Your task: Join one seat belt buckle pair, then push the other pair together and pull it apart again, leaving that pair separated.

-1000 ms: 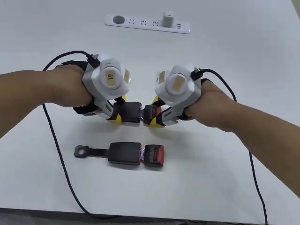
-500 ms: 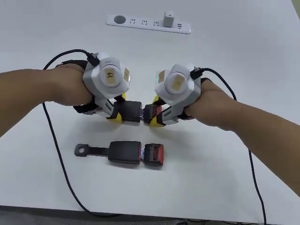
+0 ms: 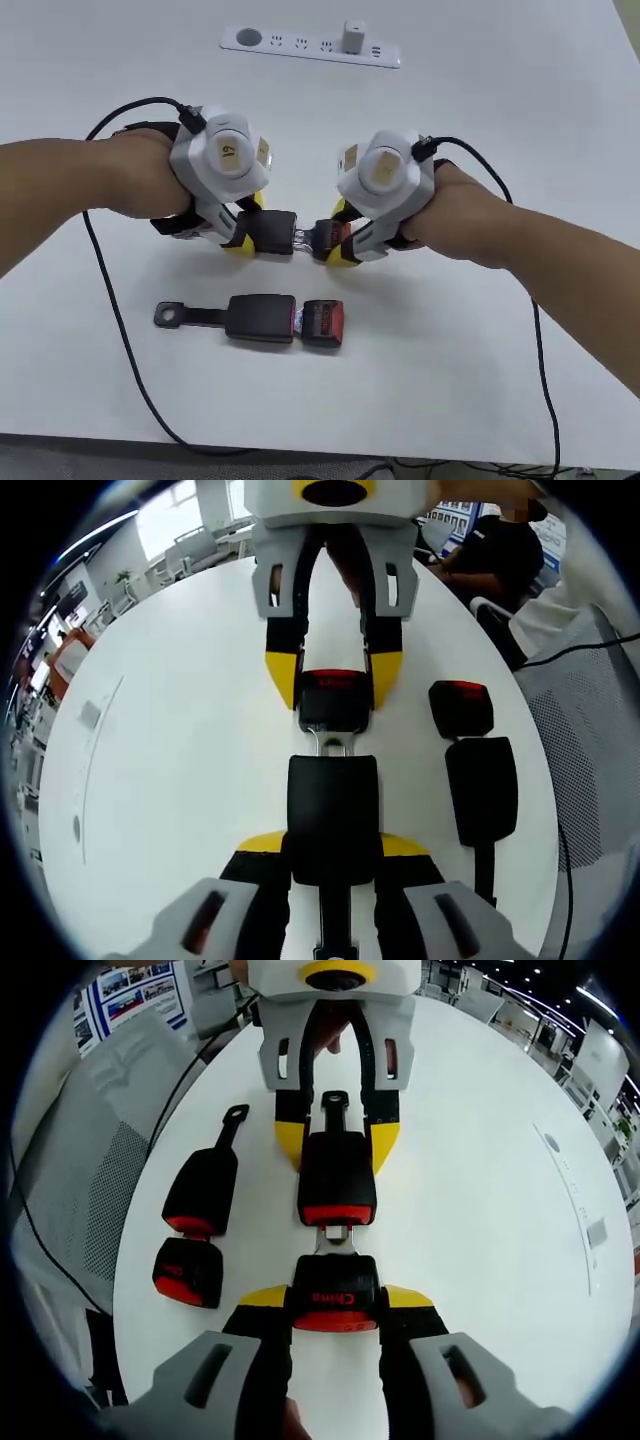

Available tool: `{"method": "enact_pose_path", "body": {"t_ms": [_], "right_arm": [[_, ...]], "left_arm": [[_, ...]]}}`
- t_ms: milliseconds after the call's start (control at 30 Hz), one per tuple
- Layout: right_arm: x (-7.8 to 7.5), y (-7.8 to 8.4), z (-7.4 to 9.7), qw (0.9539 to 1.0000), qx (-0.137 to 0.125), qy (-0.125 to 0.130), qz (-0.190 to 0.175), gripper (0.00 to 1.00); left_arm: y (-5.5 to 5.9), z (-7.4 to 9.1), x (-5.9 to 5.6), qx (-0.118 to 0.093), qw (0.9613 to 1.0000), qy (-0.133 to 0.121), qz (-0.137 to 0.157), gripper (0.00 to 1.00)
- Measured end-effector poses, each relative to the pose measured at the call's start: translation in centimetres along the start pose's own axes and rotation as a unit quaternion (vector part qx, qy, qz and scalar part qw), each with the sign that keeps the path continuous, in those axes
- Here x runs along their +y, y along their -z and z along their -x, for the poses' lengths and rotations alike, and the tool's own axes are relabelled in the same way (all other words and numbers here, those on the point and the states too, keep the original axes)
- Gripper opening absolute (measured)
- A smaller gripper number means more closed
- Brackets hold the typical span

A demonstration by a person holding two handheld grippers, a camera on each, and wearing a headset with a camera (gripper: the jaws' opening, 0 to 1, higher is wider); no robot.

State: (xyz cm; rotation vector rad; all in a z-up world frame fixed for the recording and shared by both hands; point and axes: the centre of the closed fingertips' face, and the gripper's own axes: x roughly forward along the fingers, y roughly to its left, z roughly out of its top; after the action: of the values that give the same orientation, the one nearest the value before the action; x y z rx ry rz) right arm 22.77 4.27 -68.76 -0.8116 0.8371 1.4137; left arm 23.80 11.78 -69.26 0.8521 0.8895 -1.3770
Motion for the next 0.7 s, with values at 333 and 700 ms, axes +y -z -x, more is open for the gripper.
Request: {"method": "enact_pose_path", "body": {"t_ms": [333, 700], "right_arm": [[-0.2, 2.1, 0.9, 1.0, 0.008, -0.001, 0.0, 0.32], [-0.4, 5.5, 2.5, 0.9997, 0.011, 0.008, -0.02, 0.32]], "left_arm": [[-0.1, 0.0, 0.0, -0.001, 1.0, 0.001, -0.001, 0.32], [-0.2, 0.0, -0.1, 0.003, 1.0, 0.002, -0.003, 0.32]]}}
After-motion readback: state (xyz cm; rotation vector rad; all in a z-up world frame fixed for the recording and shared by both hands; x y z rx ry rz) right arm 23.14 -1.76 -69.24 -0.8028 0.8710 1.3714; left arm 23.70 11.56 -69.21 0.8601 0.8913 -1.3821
